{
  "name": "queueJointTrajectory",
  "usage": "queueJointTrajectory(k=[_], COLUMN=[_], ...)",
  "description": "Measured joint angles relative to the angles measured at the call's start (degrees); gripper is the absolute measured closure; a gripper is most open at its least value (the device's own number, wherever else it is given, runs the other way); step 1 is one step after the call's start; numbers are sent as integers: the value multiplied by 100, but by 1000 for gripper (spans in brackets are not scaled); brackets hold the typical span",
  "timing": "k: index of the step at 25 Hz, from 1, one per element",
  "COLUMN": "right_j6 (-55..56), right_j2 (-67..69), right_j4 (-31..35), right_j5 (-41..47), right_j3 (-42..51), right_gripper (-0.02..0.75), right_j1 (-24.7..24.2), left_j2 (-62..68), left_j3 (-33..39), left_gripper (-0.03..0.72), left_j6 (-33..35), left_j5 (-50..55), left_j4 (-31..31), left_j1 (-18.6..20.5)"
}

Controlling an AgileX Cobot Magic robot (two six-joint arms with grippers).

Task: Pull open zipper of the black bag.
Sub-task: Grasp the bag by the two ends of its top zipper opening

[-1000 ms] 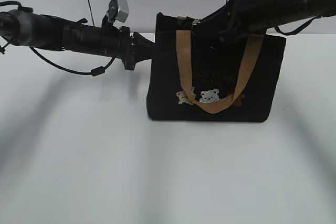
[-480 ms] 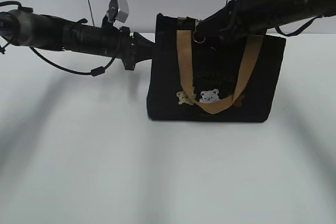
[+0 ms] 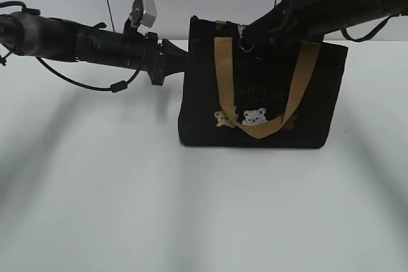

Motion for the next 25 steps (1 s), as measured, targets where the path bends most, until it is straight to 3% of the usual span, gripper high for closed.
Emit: queueJointTrajectory(k=[14, 25], right_j6=[668, 1475], right_j2=[-431, -502], right_j4=[-329, -1316], right_j5=[-11, -445], right_j3=[0, 0], right_gripper=[753, 753], right_j1=[-352, -359], left_j2=[0, 0], left_j3=[0, -17], left_gripper=[672, 672], left_j6=[0, 0], left_j5=[17, 66], left_j4=[17, 137], left_j1=[0, 0])
